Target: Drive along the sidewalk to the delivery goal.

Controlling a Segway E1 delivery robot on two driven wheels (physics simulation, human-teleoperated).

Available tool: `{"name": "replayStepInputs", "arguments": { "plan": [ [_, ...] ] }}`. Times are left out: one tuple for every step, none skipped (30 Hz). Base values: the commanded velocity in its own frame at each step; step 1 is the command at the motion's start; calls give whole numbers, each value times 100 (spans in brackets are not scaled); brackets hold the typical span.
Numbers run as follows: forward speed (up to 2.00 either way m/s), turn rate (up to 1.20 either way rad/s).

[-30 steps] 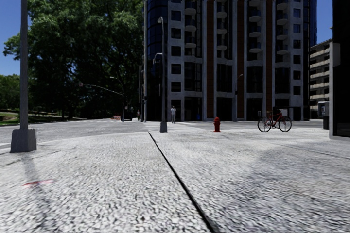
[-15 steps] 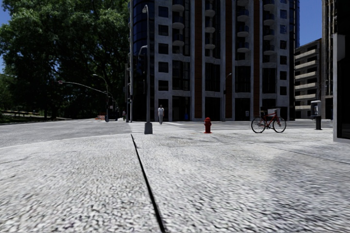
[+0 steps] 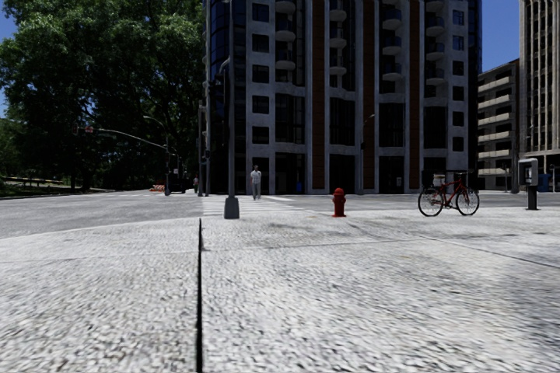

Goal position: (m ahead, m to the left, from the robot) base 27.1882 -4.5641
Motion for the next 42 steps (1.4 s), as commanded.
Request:
{"name": "replayStepInputs", "arguments": {
  "plan": [
    [200,0],
    [200,0],
    [200,0],
    [200,0],
    [200,0],
    [200,0],
    [200,0],
    [200,0],
    [200,0],
    [200,0],
    [200,0],
    [200,0],
    [200,0],
    [200,0],
    [200,0],
    [200,0],
    [200,0],
    [200,0],
    [200,0],
    [200,0],
    [200,0],
    [200,0],
    [200,0],
    [200,0],
    [200,0],
    [200,0],
    [200,0],
    [200,0],
    [200,0],
    [200,0],
    [200,0],
    [200,0],
    [200,0],
    [200,0],
    [200,0],
    [200,0],
    [200,0],
    [200,0],
    [200,0],
    [200,0],
    [200,0],
    [200,0]
  ]
}}
